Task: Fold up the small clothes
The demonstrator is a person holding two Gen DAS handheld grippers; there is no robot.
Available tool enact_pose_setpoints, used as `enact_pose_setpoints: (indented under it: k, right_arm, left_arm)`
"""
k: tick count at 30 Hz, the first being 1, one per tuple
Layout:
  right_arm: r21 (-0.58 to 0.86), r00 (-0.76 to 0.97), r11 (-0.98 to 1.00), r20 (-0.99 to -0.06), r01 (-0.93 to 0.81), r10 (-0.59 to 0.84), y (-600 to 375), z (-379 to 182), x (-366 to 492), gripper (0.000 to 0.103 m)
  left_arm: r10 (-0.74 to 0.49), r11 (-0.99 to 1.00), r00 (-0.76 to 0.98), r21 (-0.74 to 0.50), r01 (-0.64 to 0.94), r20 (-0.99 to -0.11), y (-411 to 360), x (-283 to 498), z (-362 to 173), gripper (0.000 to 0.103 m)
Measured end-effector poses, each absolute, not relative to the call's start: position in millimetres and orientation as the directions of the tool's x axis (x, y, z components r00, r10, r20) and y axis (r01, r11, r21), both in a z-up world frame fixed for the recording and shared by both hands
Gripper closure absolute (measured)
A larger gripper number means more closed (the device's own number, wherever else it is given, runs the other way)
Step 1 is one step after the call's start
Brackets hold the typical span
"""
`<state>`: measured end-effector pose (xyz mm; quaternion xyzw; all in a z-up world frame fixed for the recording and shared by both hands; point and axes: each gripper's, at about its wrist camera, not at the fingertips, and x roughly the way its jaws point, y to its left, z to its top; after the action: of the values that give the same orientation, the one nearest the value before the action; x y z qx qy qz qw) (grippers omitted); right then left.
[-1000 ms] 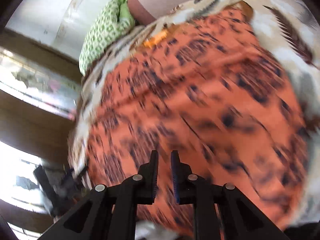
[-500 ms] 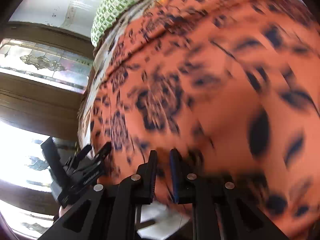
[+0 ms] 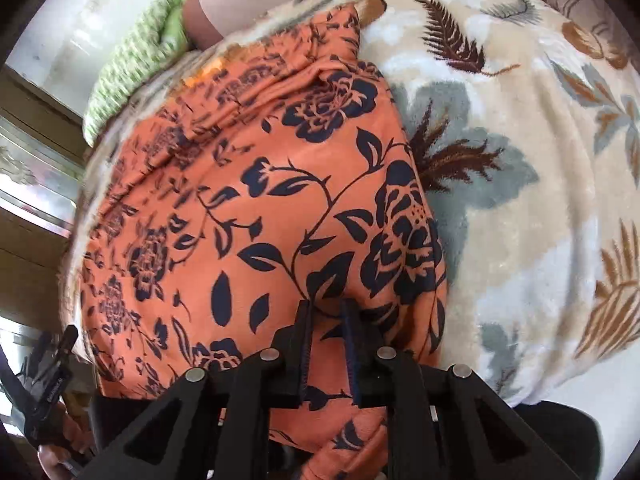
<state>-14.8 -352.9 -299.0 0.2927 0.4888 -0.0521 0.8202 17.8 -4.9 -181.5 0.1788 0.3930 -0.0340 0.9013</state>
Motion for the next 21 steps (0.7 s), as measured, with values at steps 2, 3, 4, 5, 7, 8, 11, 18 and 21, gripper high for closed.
enact_pose_setpoints:
  k: [2, 3, 4, 5, 7, 8, 11, 18, 21]
  right_arm:
    - [0.408, 0.495, 0.848, -0.844, 0.339, 0.208, -346, -298, -18, 0.085]
    - [0.409, 0.485, 0.851, -0.847, 0.329, 0.219, -345, -298, -20, 0.085]
    - [0.421, 0.47, 0.85, -0.848, 0.317, 0.244, -342, -296, -23, 0.085]
    - [0.435, 0.469, 0.845, -0.843, 0.309, 0.262, -339, -296, -24, 0.085]
    - [0.458, 0.492, 0.835, -0.826, 0.304, 0.274, -341, -289, -35, 0.085]
    - [0.465, 0.512, 0.834, -0.815, 0.297, 0.272, -342, -283, -39, 0.085]
    - [0.472, 0.55, 0.838, -0.792, 0.275, 0.266, -344, -270, -43, 0.085]
    - [0.519, 0.655, 0.825, -0.706, 0.223, 0.268, -330, -237, -30, 0.085]
    - [0.531, 0.675, 0.825, -0.682, 0.194, 0.281, -324, -229, -30, 0.084]
  left_arm:
    - [0.058, 0.938, 0.7, 0.28, 0.206, -0.712, -6, 19, -173, 0.007]
    - [0.051, 0.939, 0.704, 0.274, 0.208, -0.708, -7, 19, -170, 0.007]
    - [0.046, 0.94, 0.71, 0.271, 0.207, -0.702, -8, 18, -166, 0.007]
    - [0.042, 0.941, 0.715, 0.268, 0.207, -0.698, -8, 18, -162, 0.007]
    - [0.025, 0.944, 0.72, 0.254, 0.212, -0.694, -8, 15, -157, 0.007]
    - [0.021, 0.945, 0.721, 0.248, 0.211, -0.693, -8, 14, -154, 0.007]
    - [0.007, 0.949, 0.721, 0.233, 0.215, -0.693, -7, 11, -148, 0.007]
    - [-0.011, 0.958, 0.739, 0.204, 0.2, -0.674, 2, 6, -131, 0.007]
    - [-0.007, 0.963, 0.747, 0.196, 0.183, -0.665, 8, 7, -125, 0.007]
